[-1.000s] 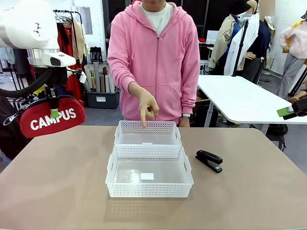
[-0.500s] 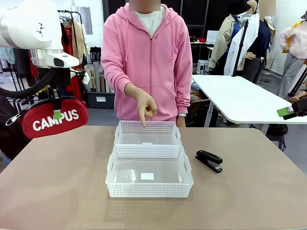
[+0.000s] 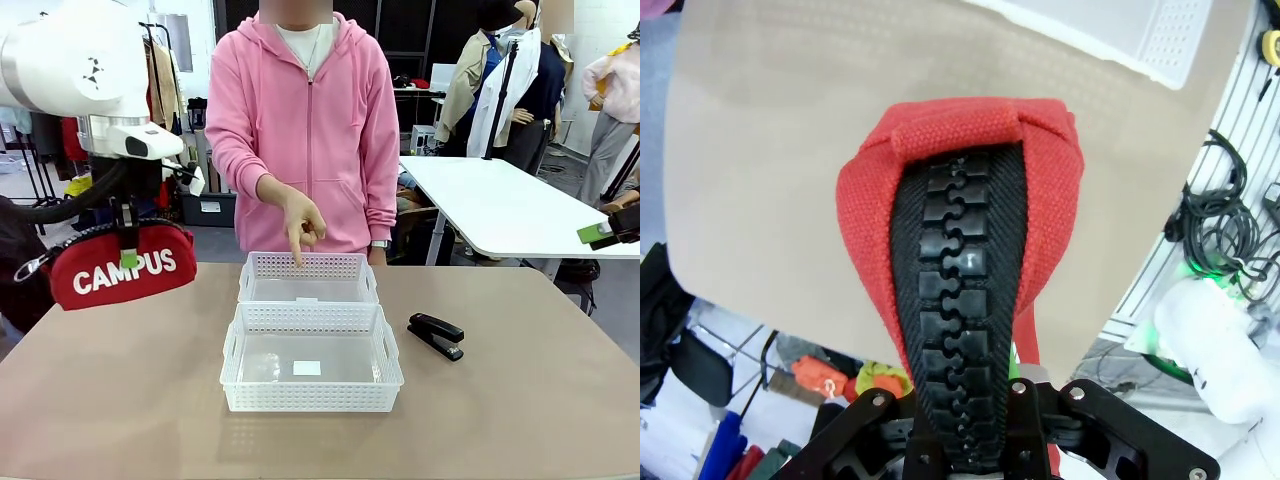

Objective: Distribute items into two baskets.
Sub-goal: Place the picked Pencil pouch into the Organizing basket as instructed by the person.

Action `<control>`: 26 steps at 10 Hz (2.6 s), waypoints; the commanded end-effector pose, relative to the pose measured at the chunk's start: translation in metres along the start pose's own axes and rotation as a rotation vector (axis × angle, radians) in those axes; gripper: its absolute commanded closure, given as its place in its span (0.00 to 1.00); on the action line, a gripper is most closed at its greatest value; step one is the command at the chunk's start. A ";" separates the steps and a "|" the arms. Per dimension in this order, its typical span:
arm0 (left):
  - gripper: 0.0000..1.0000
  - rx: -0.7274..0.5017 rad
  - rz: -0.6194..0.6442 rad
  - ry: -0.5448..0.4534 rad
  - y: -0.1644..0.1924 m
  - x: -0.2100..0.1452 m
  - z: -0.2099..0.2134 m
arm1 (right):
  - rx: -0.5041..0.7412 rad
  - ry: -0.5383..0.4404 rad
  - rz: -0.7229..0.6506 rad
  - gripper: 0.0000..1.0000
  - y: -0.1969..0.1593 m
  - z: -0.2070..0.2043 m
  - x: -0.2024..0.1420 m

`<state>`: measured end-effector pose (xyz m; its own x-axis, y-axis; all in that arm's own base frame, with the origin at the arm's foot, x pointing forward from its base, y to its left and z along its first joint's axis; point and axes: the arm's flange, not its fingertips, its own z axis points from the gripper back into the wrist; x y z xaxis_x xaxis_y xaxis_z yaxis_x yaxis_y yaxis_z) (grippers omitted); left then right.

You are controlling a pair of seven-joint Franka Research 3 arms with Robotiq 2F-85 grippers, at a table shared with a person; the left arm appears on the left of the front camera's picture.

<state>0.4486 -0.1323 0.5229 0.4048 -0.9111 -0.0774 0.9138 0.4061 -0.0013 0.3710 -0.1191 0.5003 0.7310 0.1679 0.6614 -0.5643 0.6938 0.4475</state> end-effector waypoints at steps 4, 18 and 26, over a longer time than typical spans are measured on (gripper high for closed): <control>1.00 -0.017 -0.090 -0.108 -0.059 0.013 -0.006 | 0.012 -0.020 0.009 0.00 -0.001 -0.001 0.001; 1.00 0.046 -0.340 -0.081 -0.145 0.157 -0.005 | 0.012 -0.020 0.009 0.00 -0.001 -0.001 0.001; 1.00 0.109 -0.357 -0.099 -0.144 0.216 -0.032 | 0.012 -0.020 0.009 0.00 -0.001 -0.001 0.001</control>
<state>0.3988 -0.3784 0.4748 0.0355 -0.9992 0.0156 0.9977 0.0363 0.0567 0.3708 -0.1193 0.5004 0.7312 0.1676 0.6613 -0.5638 0.6941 0.4475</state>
